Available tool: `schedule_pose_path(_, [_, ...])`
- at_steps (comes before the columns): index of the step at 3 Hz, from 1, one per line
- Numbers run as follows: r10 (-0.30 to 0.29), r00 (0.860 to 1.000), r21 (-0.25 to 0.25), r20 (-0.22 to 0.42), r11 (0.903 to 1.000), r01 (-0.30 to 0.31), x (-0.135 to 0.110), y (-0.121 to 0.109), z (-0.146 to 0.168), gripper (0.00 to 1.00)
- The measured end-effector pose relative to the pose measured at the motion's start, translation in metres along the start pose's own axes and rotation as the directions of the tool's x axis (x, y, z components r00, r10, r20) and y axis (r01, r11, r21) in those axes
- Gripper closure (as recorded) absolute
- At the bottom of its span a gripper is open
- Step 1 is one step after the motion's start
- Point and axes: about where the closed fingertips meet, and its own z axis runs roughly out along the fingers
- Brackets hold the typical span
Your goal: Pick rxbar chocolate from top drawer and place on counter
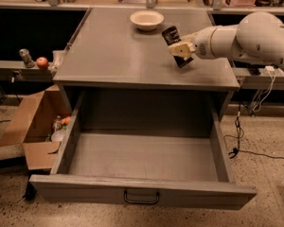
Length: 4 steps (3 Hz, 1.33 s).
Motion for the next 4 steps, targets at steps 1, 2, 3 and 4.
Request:
schedule_pose_path(1, [0.022, 0.999, 0.017, -0.023, 0.9996, -0.022, -0.009, -0.010, 0.019, 1.00])
schedule_pose_path(2, [0.029, 0.998, 0.019, -0.048, 0.9994, -0.028, -0.013, -0.016, 0.031, 1.00])
schedule_pose_path(3, [0.030, 0.998, 0.020, -0.048, 0.9994, -0.029, -0.014, -0.017, 0.032, 0.74])
schedule_pose_path(4, [0.030, 0.998, 0.020, -0.048, 0.9994, -0.029, -0.014, -0.017, 0.032, 0.51])
